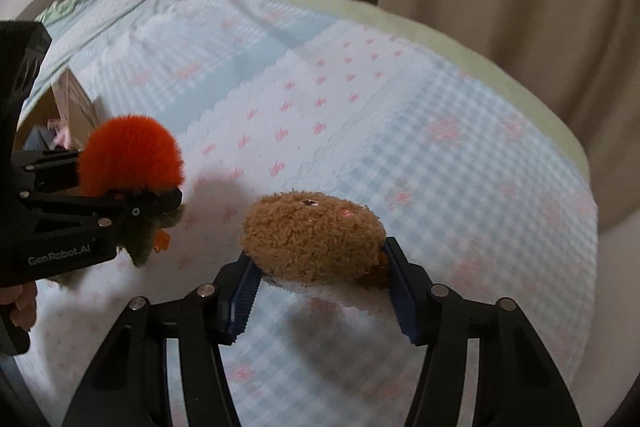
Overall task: Organize soft objects
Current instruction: 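Carry the pompom and brown plush over the box with both tools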
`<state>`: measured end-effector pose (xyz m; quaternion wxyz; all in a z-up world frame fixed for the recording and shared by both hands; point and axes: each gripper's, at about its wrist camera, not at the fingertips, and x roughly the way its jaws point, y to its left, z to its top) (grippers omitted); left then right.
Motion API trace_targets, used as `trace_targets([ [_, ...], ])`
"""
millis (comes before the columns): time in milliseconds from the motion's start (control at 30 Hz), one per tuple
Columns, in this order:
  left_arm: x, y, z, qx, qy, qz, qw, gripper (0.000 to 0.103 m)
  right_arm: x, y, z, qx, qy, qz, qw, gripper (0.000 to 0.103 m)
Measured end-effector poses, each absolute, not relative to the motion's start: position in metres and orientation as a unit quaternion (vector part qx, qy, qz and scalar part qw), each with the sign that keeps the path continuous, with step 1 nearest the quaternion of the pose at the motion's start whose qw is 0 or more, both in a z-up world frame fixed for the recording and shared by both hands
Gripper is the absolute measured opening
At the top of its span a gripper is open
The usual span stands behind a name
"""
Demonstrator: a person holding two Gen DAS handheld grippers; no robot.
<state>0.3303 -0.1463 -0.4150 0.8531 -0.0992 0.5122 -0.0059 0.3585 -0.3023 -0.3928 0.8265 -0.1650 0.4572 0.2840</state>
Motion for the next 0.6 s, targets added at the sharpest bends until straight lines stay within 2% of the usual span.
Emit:
trace_targets([
  [600,0.256,-0.129,-0.231,-0.091,0.425,-0.036,0.900,0.035,0.270,-0.299,-0.203,-0.088,0.395,0.225,0.886,0.054],
])
